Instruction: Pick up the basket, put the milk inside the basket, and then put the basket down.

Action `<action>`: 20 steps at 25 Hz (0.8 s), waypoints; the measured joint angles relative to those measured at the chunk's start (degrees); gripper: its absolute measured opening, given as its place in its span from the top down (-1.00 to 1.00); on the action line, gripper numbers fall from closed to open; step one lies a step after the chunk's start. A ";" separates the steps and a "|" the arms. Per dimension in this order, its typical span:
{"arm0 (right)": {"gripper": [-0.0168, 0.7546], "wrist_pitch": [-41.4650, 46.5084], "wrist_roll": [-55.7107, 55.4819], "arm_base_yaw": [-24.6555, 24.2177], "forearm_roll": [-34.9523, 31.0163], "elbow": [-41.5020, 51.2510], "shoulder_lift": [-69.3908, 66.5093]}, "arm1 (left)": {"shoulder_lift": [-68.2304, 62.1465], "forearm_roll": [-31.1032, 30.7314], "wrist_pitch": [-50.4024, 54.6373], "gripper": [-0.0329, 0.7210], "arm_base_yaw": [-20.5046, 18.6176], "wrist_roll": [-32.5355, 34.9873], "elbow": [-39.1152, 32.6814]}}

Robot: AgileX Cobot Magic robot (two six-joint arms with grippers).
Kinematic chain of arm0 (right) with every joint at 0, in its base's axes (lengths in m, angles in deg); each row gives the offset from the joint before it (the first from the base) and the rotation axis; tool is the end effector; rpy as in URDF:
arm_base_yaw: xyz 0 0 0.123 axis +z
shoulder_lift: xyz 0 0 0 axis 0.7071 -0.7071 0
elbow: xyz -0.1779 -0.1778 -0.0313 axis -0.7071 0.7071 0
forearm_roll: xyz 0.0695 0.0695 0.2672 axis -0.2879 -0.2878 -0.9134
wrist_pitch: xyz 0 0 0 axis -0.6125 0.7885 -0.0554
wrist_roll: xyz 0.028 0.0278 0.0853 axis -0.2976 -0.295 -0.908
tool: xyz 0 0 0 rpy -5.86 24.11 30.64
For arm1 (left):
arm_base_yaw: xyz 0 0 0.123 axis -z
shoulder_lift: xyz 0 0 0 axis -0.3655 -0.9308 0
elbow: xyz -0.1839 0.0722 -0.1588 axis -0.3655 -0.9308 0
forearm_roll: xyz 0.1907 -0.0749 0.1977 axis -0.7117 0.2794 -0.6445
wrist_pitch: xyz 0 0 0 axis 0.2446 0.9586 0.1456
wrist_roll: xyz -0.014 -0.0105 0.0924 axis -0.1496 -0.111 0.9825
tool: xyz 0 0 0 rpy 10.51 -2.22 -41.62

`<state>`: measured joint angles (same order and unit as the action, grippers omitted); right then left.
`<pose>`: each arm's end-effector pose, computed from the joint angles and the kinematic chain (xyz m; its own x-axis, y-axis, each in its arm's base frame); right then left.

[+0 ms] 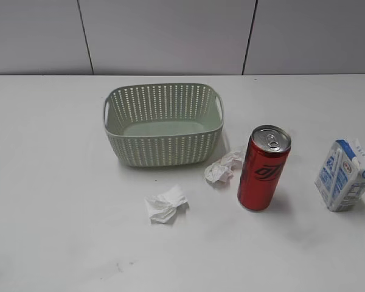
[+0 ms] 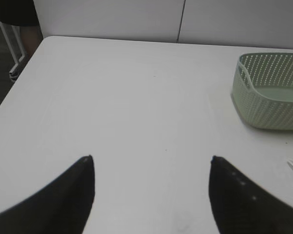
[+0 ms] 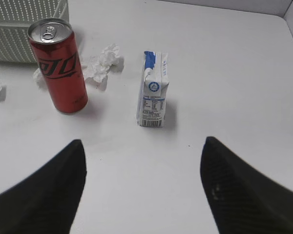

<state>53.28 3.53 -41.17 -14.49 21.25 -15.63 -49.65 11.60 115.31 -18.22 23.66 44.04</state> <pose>0.0725 0.0138 0.2761 -0.4034 -0.1115 -0.9082 -0.1864 0.9818 -0.0378 0.0595 -0.0043 0.3081 -0.4201 -0.0334 -0.9069 0.0408 0.9976 -0.0556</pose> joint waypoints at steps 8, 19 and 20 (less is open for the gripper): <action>-0.52 0.00 0.00 0.00 0.00 0.00 0.00 | -17.72 0.68 -4.96 -0.56 0.00 0.00 5.04; -0.52 0.00 -0.05 0.00 0.00 0.00 0.00 | -47.07 3.05 -13.05 -0.56 0.00 0.00 14.55; -0.52 0.00 -0.05 0.00 0.00 0.00 0.00 | -50.15 3.28 -13.18 -0.56 0.00 0.00 16.21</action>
<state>53.28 3.47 -41.17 -14.49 21.25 -15.63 -99.80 14.88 102.13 -18.22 23.66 60.25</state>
